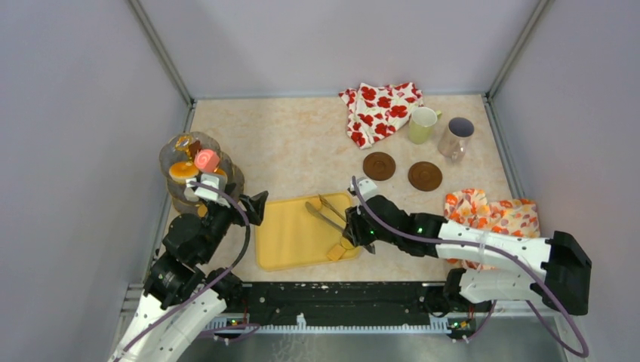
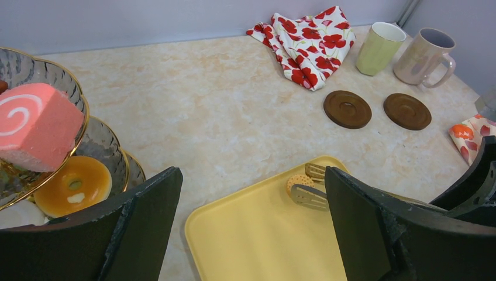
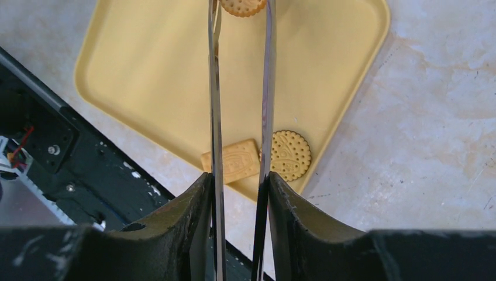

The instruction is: Serve the afternoon tea

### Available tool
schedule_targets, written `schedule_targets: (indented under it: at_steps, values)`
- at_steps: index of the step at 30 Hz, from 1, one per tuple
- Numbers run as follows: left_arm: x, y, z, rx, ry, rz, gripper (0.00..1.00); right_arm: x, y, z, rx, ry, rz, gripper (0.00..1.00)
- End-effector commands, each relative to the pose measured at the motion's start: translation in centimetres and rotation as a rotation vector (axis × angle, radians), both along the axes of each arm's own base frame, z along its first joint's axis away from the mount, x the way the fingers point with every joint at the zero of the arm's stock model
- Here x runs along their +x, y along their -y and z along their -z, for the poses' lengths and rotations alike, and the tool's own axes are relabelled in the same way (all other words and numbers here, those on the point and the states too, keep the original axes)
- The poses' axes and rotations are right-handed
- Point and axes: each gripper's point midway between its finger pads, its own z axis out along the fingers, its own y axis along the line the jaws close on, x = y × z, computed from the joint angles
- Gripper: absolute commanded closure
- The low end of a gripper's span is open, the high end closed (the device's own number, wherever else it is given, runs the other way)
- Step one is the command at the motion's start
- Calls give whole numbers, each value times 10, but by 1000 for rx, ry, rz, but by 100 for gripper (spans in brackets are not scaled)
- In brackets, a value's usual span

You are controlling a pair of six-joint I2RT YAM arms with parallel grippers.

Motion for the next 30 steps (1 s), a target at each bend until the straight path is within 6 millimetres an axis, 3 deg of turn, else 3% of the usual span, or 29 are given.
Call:
schedule_targets:
  at_steps: [1,8,14,24,30]
  values:
    - [0,-2,-13,-22,55,-7,1,13,-30,-54,161,67,-9,64]
    - [0,-3,-14,-24,58,-10,1,19,-67,-64,229,68,-67,64]
    - [-1,-3,-15,-26,60,-10,1,27,-110,-68,265,61,-123,64]
    - [-1,-3,-14,-28,60,-10,1,24,-194,-62,295,43,-234,64]
    - [-1,-2,-14,-29,57,-7,1,23,-226,-52,285,24,-268,64]
